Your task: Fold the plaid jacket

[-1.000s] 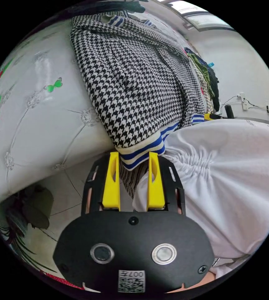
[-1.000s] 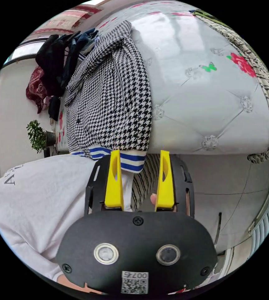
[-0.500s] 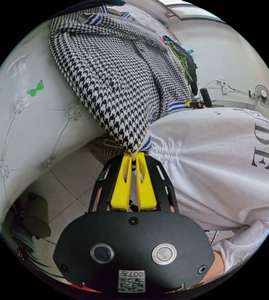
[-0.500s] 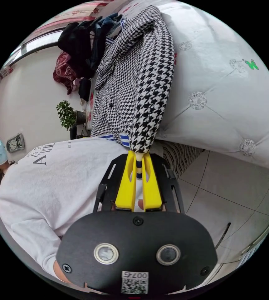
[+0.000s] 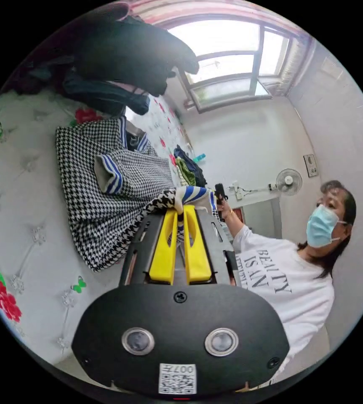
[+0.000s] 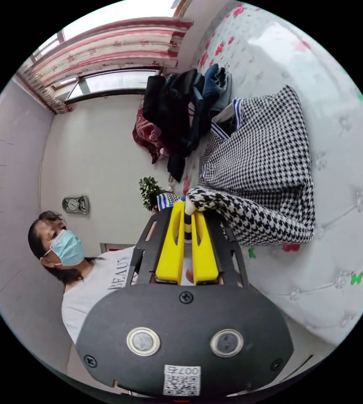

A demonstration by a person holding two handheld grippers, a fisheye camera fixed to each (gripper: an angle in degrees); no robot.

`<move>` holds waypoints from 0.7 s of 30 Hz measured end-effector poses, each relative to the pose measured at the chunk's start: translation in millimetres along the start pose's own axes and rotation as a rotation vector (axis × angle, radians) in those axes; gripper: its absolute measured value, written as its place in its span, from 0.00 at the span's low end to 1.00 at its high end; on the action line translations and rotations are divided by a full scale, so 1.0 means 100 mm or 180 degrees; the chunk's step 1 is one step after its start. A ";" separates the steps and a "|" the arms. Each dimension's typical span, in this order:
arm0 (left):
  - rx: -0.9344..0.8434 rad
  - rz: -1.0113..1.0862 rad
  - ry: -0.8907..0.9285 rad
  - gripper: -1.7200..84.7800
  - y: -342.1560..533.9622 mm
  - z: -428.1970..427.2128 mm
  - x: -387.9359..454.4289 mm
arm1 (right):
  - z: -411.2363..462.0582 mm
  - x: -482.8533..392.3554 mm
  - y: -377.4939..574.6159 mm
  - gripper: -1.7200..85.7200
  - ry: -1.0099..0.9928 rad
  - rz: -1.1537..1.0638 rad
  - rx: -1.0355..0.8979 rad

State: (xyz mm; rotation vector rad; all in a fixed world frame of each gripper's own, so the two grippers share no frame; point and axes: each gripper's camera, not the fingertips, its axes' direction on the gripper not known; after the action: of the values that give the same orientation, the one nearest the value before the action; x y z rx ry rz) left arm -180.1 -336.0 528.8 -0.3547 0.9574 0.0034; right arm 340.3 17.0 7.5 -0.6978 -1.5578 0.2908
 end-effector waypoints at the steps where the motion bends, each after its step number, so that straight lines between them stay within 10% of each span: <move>1: 0.0319 -0.0260 -0.0058 0.04 -0.32 -0.11 -0.13 | -0.12 -0.10 -0.39 0.03 0.0074 -0.0030 0.0210; 7: 0.1258 -0.0989 -0.0987 0.12 -0.95 -0.11 -0.47 | -0.42 0.01 -1.28 0.08 0.0981 -0.0008 0.1032; 21: 0.1217 -0.0693 -0.2439 0.12 0.42 0.95 0.06 | -0.89 1.88 1.17 0.17 0.1067 0.1080 0.1535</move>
State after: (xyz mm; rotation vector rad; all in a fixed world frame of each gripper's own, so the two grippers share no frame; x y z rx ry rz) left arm -107.0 -269.4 561.0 -0.0797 0.1467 -0.2253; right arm 461.2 198.5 103.7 -0.5871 -0.9920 0.7362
